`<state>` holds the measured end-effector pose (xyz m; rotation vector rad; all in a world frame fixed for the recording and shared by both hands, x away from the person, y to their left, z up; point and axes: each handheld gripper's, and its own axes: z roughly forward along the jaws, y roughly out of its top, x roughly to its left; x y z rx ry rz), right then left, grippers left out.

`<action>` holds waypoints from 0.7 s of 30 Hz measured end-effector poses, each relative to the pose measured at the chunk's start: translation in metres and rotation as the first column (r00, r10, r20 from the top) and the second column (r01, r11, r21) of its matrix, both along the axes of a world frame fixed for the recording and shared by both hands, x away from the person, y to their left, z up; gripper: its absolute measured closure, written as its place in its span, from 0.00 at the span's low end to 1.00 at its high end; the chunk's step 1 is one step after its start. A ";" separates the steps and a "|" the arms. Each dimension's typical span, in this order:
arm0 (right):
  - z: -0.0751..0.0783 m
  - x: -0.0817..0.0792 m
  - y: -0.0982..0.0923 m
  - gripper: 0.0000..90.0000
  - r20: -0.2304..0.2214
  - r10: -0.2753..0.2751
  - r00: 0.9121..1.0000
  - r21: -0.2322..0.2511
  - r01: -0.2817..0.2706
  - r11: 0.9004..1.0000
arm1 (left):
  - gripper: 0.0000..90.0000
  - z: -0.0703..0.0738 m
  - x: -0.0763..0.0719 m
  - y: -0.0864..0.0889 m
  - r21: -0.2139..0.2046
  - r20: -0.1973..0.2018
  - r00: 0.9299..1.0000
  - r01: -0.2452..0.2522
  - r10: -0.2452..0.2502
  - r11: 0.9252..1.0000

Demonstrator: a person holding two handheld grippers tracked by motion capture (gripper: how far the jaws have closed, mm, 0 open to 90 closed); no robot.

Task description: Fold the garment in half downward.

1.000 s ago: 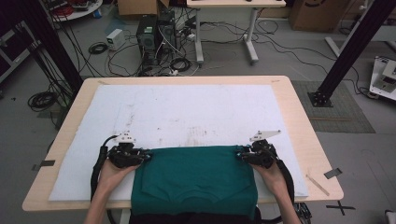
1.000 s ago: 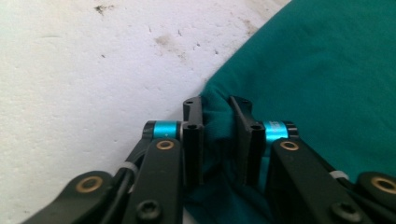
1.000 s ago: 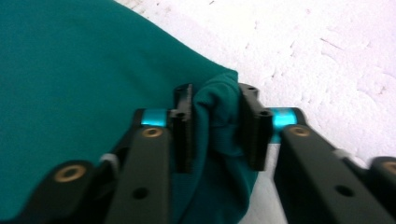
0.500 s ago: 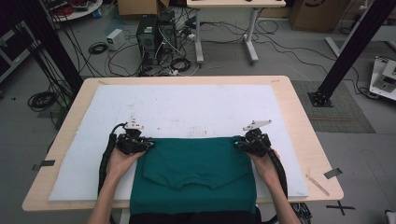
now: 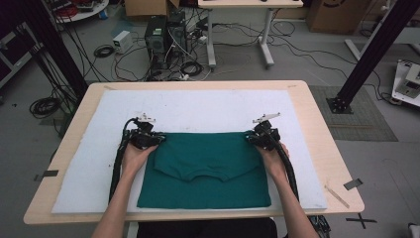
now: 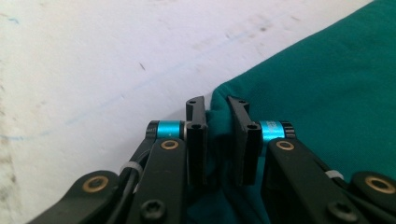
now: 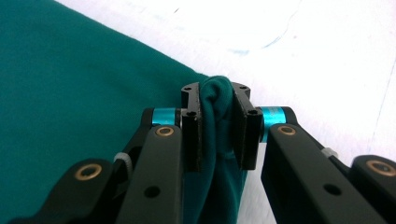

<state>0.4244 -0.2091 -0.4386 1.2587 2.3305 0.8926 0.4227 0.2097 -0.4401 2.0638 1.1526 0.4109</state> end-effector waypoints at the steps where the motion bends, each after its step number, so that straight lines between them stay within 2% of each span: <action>1: 0.000 0.002 0.000 0.86 -0.001 -0.009 1.000 0.004 0.009 1.000 | 0.87 -0.001 0.002 0.000 0.009 0.015 1.000 -0.003 0.003 1.000; 4: -0.002 0.010 -0.001 0.86 -0.006 -0.028 1.000 0.032 0.028 0.999 | 0.87 -0.006 0.006 0.005 -0.056 0.016 1.000 -0.025 0.026 0.998; 5: -0.002 0.012 -0.001 0.86 -0.007 -0.030 1.000 0.042 0.030 0.999 | 0.87 -0.007 0.008 0.006 -0.061 0.024 0.999 -0.024 0.026 0.998; 9: -0.004 0.019 -0.001 0.86 -0.003 -0.040 0.999 0.057 0.040 0.998 | 0.87 -0.009 0.010 0.005 -0.047 0.061 0.997 -0.036 0.039 0.998; 12: -0.003 0.024 0.001 0.84 -0.014 -0.056 0.998 0.057 0.056 0.997 | 0.86 -0.010 0.010 0.005 -0.060 0.065 0.996 -0.052 0.056 0.997; 14: -0.003 0.022 0.001 0.73 -0.007 -0.065 0.998 0.046 0.065 0.997 | 0.79 -0.009 0.009 0.006 -0.034 0.075 0.996 -0.054 0.056 0.998; 15: -0.002 0.021 0.000 0.64 -0.003 -0.078 0.997 0.034 0.078 0.996 | 0.75 -0.007 0.007 0.007 -0.033 0.076 0.995 -0.060 0.062 0.998; 16: 0.000 0.020 -0.003 0.61 0.005 -0.085 0.996 0.027 0.085 0.996 | 0.71 -0.004 0.003 0.009 -0.038 0.086 0.994 -0.071 0.074 0.997; 18: 0.004 0.014 -0.010 0.59 0.001 -0.097 0.995 0.067 0.097 0.993 | 0.65 0.002 -0.007 0.012 -0.055 0.124 0.989 -0.069 0.075 0.996; 19: 0.009 0.007 -0.014 0.58 0.007 -0.094 0.996 0.101 0.093 0.990 | 0.62 0.005 -0.011 0.013 -0.054 0.132 0.989 -0.060 0.067 0.997; 21: 0.014 -0.008 -0.020 0.56 0.038 -0.081 0.996 0.140 0.075 0.987 | 0.60 0.009 -0.027 0.015 -0.064 0.139 0.990 -0.024 0.033 0.998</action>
